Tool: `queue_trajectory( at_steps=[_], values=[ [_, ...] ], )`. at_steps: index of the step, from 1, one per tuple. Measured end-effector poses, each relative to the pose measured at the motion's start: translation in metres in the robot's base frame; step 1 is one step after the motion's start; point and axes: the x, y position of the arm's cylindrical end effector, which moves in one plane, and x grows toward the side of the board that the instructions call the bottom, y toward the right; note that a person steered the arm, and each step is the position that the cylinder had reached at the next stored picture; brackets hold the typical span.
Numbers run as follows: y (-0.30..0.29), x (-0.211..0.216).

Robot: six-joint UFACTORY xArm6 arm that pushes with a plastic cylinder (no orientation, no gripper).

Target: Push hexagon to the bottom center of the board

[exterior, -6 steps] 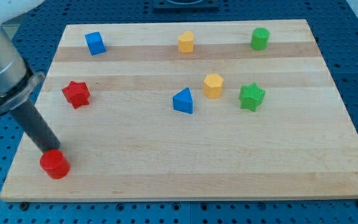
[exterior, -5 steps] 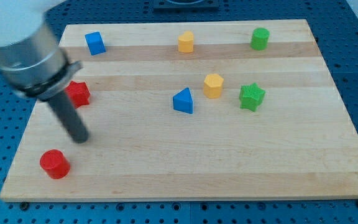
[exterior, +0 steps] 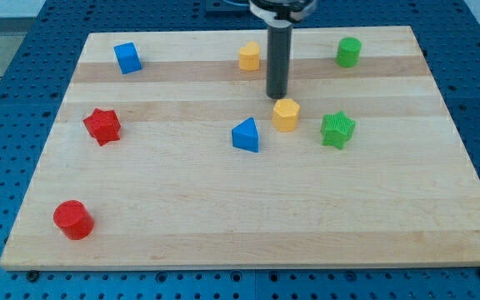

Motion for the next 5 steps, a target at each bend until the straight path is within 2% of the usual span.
queue_trajectory(
  at_steps=[3, 5],
  values=[
    [0.026, 0.043],
    [0.009, 0.034]
  ],
)
